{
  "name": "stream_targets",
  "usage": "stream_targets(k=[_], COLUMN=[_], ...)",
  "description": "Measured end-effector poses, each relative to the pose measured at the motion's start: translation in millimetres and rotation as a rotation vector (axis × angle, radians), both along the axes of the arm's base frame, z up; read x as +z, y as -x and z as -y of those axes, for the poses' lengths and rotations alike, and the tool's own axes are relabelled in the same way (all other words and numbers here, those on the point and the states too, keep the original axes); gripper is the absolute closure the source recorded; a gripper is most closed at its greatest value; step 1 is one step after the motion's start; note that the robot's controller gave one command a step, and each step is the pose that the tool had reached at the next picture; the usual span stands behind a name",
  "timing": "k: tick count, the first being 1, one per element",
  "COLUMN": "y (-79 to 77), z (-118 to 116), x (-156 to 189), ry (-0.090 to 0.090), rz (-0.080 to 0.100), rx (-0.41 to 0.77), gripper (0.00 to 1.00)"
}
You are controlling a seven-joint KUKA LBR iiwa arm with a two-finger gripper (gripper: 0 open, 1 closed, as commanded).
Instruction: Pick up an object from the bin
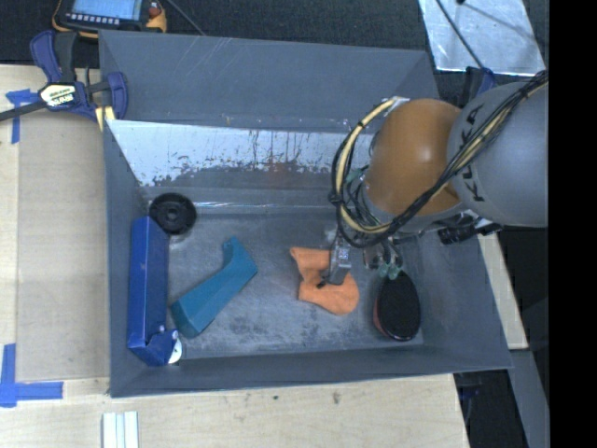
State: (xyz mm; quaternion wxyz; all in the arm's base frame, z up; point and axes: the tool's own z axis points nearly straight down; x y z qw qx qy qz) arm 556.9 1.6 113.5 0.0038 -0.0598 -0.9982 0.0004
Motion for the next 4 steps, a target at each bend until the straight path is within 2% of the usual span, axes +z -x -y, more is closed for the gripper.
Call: stream_targets(k=[1,2,3,4], y=[-0.1,3.0,23.4,7.7], z=[12,1,5,20], x=[29,-19,-11,14], ry=[0.0,0.0,-0.001,0.001], rz=[0.009,0.017,-0.005,0.019], rx=[0.01,0.03,0.041,0.047], gripper=[1.0,1.0,1.0,1.0])
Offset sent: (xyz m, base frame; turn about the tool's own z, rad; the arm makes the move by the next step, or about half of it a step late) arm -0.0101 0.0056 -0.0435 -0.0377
